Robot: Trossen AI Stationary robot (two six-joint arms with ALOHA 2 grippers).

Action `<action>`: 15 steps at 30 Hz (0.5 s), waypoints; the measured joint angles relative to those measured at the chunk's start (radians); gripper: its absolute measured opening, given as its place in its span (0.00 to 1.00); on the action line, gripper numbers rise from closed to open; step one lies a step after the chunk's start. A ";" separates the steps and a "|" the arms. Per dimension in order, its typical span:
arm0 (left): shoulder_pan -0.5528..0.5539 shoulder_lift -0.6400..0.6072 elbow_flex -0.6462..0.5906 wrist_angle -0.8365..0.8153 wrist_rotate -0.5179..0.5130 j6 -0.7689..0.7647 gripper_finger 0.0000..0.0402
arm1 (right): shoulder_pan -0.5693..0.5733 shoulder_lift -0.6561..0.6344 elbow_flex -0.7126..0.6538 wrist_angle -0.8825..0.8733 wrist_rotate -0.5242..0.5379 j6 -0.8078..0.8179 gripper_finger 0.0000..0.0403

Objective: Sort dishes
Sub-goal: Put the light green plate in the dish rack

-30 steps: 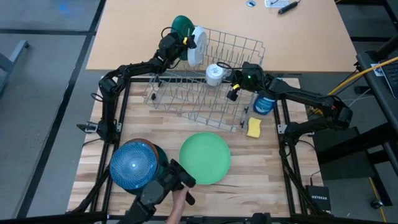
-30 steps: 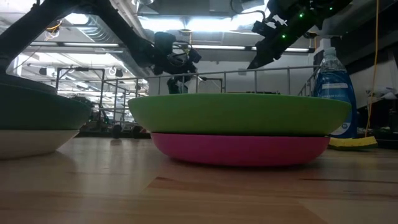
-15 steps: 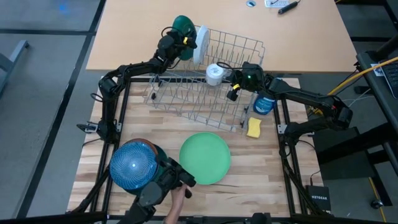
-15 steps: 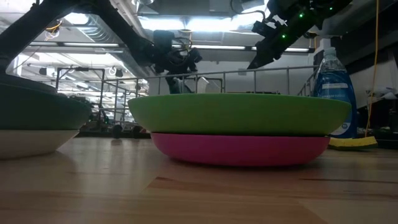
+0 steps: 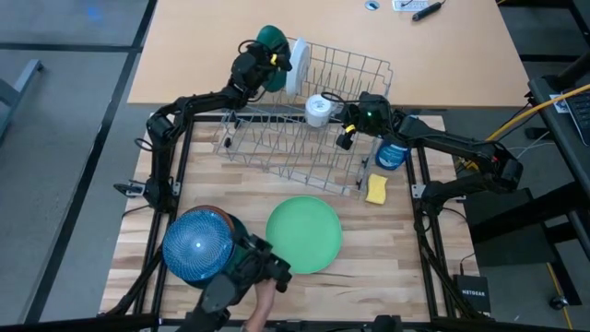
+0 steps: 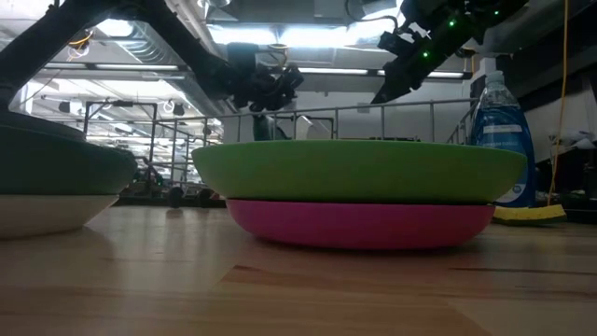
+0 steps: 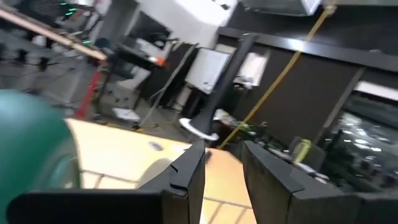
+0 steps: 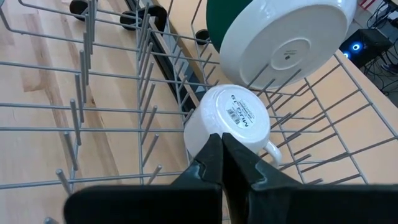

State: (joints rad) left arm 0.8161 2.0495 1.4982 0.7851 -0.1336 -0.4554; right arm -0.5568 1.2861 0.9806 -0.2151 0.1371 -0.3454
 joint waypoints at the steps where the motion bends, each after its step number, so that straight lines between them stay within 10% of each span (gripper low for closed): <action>1: -0.003 0.000 0.000 0.019 0.022 0.000 0.24 | 0.000 0.000 0.000 -0.001 0.000 0.000 0.00; 15: -0.067 0.000 0.000 0.276 0.404 -0.001 0.24 | 0.001 0.000 0.000 -0.041 -0.088 0.025 0.00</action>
State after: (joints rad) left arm 0.7493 2.0495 1.4982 1.0611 0.2704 -0.4564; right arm -0.5556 1.2861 0.9810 -0.2565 0.0492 -0.3202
